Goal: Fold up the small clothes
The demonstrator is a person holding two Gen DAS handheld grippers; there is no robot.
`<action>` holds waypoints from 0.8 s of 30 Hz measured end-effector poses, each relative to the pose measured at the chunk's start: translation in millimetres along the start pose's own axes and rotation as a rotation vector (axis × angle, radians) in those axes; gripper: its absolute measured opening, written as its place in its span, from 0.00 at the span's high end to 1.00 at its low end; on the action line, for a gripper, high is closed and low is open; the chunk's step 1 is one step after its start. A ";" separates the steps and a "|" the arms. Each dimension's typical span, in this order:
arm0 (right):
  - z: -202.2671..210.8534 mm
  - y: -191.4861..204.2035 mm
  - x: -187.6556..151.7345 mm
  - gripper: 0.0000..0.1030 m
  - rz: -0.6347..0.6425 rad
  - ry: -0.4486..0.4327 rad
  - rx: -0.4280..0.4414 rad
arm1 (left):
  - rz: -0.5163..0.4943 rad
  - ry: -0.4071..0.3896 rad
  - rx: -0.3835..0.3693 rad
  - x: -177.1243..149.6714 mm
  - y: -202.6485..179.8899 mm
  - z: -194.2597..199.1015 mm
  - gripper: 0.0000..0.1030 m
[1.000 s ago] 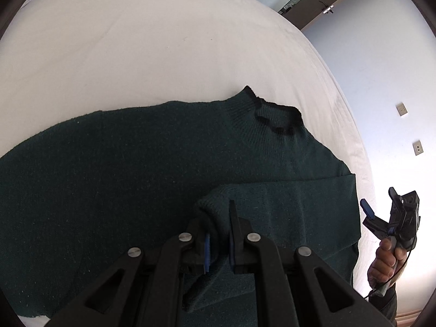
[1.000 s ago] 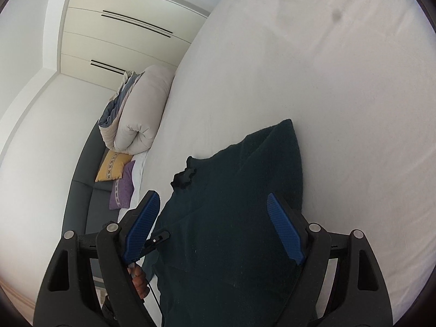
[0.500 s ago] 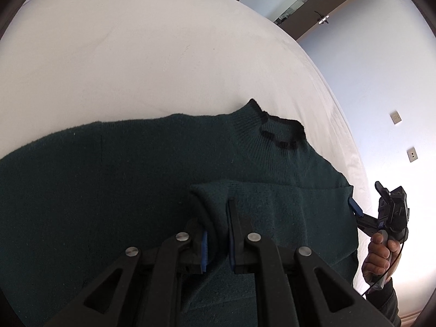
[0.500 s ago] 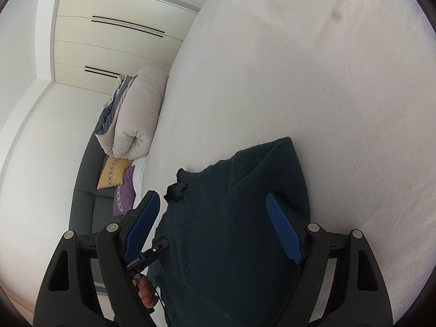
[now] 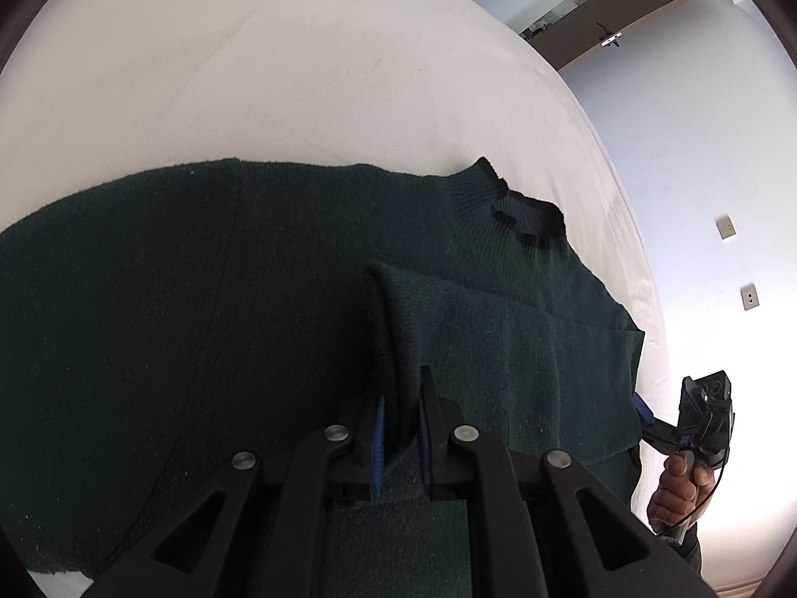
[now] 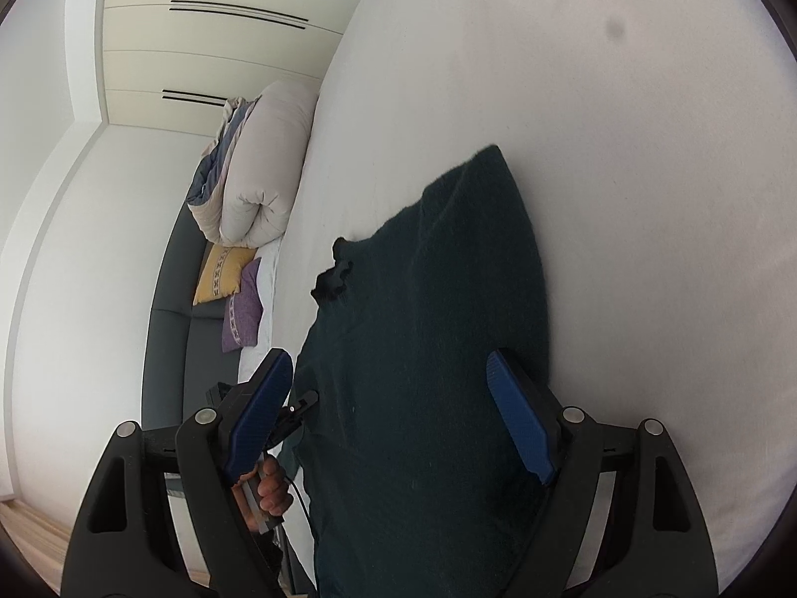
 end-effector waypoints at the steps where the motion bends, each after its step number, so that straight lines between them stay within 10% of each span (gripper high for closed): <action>1: 3.1 -3.5 -5.5 0.23 0.002 0.004 0.001 | 0.004 0.005 -0.005 -1.7 0.1 -1.1 0.89; 11: 48.0 -10.2 -60.4 0.20 -0.019 -0.010 0.046 | 0.018 0.007 -0.035 -19.7 -1.8 -0.1 0.89; 17: 4.6 10.3 -85.1 0.20 0.025 0.076 -0.030 | 0.018 0.006 -0.036 -24.2 -3.6 2.1 0.89; 24: 19.5 -12.3 -66.7 0.22 -0.111 -0.122 0.048 | 0.032 0.003 -0.049 -28.5 -3.3 2.7 0.89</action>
Point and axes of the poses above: each gripper's, at about its wrist camera, not at the fingertips, and z roughly against the way its jaws point, y to its left, x to its top, the point moved 3 cm from there along -z, roughly the way its jaws point, and after that the axes turned 13 degrees about -z, right-handed, at the moved point
